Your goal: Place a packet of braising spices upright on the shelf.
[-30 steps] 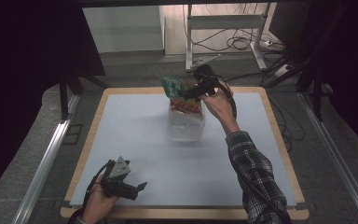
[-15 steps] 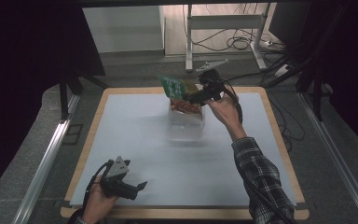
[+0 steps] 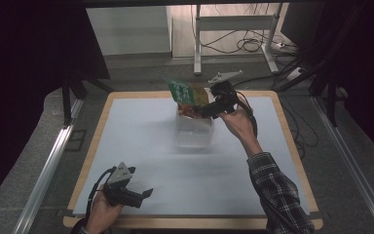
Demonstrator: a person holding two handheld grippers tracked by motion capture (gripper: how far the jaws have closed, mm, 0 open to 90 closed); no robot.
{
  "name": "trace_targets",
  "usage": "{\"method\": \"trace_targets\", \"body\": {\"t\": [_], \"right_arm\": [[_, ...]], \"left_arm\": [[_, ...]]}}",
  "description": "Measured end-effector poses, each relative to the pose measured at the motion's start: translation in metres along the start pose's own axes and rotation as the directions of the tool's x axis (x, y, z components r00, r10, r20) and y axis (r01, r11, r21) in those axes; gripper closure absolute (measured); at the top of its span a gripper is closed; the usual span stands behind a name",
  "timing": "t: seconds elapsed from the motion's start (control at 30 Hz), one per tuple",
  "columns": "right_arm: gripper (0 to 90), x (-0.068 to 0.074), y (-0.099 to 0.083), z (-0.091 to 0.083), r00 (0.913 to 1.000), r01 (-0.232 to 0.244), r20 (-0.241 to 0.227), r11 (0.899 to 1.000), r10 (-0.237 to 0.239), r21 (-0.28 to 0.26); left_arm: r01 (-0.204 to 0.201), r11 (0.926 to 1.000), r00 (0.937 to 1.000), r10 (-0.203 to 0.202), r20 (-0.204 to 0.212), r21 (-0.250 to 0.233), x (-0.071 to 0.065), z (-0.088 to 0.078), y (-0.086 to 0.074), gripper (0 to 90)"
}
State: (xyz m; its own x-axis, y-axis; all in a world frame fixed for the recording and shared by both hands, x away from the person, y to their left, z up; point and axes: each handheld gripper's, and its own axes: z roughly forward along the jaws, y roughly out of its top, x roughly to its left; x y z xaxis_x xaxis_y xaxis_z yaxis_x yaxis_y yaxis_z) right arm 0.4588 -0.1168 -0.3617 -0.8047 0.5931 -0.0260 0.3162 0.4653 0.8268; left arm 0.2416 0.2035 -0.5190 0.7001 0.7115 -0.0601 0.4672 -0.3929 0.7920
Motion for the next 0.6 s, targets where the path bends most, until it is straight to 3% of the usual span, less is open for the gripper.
{"method": "trace_targets", "body": {"t": [0.23,0.6], "right_arm": [[0.0,0.004,-0.011,-0.004,0.9999,0.001,-0.014,1.0,-0.001,0.002],[0.0,0.01,-0.03,-0.008,0.9996,-0.005,-0.026,1.0,0.006,0.015]], "left_arm": [[-0.02,0.9992,0.9996,0.02,-0.019,-0.034,0.001,-0.001,-0.001,0.0],[-0.002,0.9984,0.9999,0.002,-0.012,-0.056,0.001,-0.001,-0.002,0.0]]}}
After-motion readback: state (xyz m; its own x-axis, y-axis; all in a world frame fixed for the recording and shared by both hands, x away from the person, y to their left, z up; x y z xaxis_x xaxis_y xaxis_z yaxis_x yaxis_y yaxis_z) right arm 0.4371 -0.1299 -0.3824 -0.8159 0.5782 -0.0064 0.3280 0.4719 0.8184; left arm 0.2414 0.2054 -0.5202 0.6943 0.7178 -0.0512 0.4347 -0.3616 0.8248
